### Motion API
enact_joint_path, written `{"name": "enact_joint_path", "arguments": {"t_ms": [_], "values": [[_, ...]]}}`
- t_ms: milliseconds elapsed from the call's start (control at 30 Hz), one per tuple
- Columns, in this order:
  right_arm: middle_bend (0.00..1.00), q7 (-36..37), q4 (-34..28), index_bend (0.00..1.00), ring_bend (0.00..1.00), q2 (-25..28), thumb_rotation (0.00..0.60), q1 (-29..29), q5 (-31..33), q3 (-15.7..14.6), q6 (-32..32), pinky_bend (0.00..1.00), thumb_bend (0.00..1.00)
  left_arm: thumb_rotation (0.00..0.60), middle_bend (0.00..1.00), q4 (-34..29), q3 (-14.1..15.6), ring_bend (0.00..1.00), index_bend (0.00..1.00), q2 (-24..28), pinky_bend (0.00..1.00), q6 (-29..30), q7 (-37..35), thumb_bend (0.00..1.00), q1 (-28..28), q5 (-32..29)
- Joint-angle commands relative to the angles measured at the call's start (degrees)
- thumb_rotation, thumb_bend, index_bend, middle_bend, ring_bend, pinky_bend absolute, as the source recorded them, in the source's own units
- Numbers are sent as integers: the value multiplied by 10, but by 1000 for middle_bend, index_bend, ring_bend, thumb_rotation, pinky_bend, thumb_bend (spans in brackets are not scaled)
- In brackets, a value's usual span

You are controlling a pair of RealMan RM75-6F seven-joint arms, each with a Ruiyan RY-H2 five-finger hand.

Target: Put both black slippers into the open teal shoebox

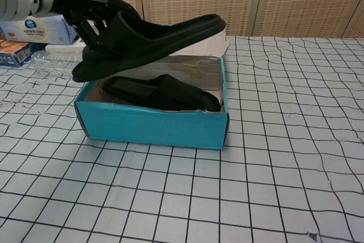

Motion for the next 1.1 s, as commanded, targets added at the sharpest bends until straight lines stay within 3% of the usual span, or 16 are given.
{"name": "enact_joint_path", "arguments": {"t_ms": [33, 133, 367, 633, 867, 1100], "values": [[0, 5, 2, 0, 0, 2, 576, 0, 3, 1, 2, 0, 142, 600, 658, 0, 25, 599, 551, 19, 573, -77, 21, 480, -107, -146], [0, 6, 2, 0, 0, 2, 577, 1, 7, 3, -1, 0, 143, 600, 660, 23, 42, 600, 552, 24, 575, -127, 10, 493, -143, -188], [0, 1, 0, 0, 0, 1, 577, 3, 10, 1, -7, 0, 142, 600, 664, 57, 87, 604, 558, 12, 581, -185, 8, 554, -220, -203], [0, -6, -3, 0, 0, 1, 577, 1, 11, -1, -7, 0, 142, 600, 670, 105, 144, 599, 574, -31, 552, -179, 10, 607, -294, -197], [0, -9, -3, 0, 0, 0, 576, 3, 16, 0, -11, 0, 142, 600, 680, 155, 186, 601, 588, -45, 550, -240, -35, 642, -330, -220], [0, -14, -4, 0, 0, -2, 576, 5, 18, 0, -17, 0, 142, 600, 701, 167, 198, 622, 604, -20, 565, -280, -100, 652, -336, -191]]}}
